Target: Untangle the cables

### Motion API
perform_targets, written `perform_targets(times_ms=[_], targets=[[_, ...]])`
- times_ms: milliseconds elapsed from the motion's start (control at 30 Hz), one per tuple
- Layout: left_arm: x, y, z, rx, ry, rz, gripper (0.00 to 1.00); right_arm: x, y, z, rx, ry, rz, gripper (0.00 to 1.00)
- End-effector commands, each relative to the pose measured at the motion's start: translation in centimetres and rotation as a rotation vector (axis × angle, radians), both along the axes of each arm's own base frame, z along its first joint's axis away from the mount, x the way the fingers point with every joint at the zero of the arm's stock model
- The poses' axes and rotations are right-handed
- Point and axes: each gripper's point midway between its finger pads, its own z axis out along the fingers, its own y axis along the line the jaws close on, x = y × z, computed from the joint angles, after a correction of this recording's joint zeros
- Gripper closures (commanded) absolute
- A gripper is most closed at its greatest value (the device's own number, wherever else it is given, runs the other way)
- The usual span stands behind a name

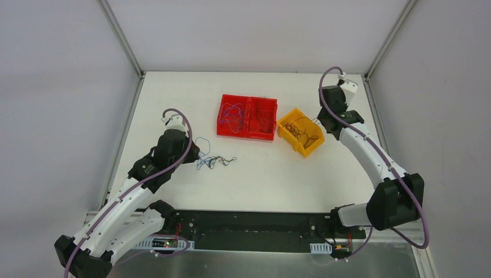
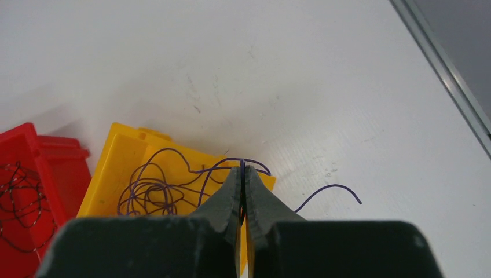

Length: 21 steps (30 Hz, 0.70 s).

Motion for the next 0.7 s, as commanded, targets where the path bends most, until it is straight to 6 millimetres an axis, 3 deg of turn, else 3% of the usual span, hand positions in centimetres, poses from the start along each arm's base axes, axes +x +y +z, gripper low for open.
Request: perform_targets(times_ms=[0, 400, 667], targets=[[0.4, -0.2, 0.0, 0.01, -0.01, -0.009, 1.0, 1.5, 4.2, 0.0, 0.054, -0.006, 0.146, 1.0], [0.3, 0.1, 0.1, 0.018, -0.022, -0.002, 1.0, 2.1, 11.0, -9.3, 0.259, 0.268, 0.298, 1.0], [0.0, -0.2, 0.0, 0.013, -0.019, -0.027, 1.0, 2.8, 11.9, -13.0, 0.325, 0.366, 0.288, 1.0]])
